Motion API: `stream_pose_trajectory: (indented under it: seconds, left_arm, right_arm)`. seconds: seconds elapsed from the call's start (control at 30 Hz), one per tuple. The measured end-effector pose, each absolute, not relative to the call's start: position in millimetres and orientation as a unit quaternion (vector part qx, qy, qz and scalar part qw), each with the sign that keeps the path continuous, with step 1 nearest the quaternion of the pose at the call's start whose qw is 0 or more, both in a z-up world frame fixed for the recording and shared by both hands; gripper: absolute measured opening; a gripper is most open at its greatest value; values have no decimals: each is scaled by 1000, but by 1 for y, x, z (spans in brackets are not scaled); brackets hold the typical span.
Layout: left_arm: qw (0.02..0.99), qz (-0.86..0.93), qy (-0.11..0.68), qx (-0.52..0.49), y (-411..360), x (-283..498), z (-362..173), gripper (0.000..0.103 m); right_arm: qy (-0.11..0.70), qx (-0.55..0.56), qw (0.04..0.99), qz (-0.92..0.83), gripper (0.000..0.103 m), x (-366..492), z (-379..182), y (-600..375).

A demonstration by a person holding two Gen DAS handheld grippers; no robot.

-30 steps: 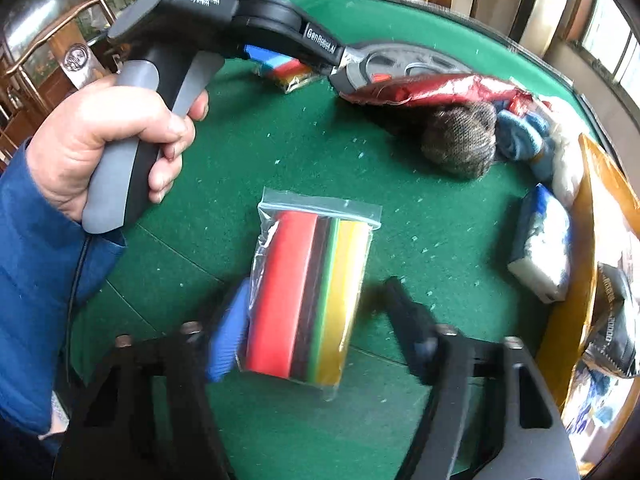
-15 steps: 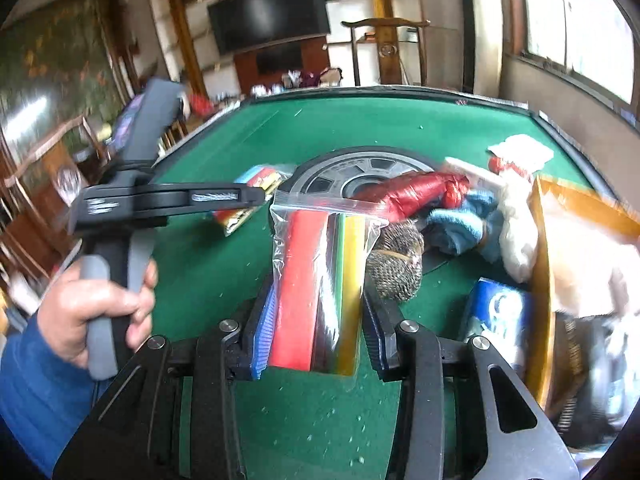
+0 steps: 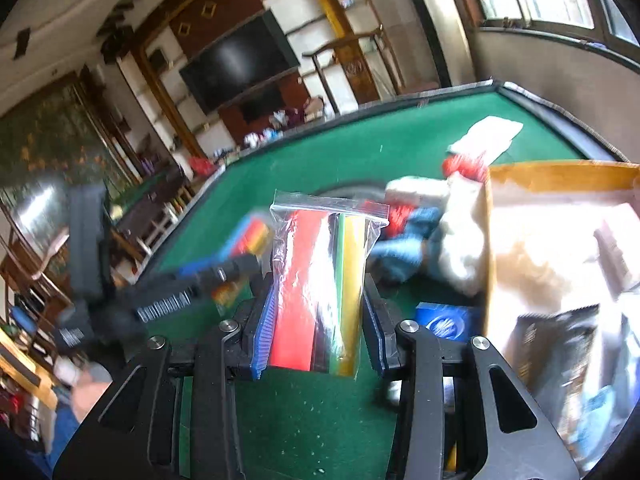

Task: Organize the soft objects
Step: 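Lower the blue-red sponge pack into the tray and open the left gripper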

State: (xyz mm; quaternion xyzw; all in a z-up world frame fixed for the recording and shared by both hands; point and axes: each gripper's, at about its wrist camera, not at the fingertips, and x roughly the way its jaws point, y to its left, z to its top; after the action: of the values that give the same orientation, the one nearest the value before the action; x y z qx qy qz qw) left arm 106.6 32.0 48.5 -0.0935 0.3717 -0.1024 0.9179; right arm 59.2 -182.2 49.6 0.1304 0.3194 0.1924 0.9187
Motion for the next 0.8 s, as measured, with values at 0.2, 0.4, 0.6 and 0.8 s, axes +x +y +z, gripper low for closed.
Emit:
stream_pose_trajectory:
  seconds: [0.2, 0.4, 0.6, 0.8]
  left_arm:
    - [911, -143, 373, -100, 3, 106, 60, 50]
    - [903, -192, 373, -90, -57, 103, 83, 51]
    - [874, -257, 397, -109, -135, 115, 78, 51]
    - [858, -269, 426, -105, -182, 129, 57, 49]
  right_arm:
    - [286, 174, 932, 140, 38, 52, 71, -230]
    - [275, 209, 934, 92, 38, 40, 92, -275]
    - [300, 195, 934, -20, 38, 33, 96, -318]
    - [359, 211, 905, -84, 38, 42, 70, -353]
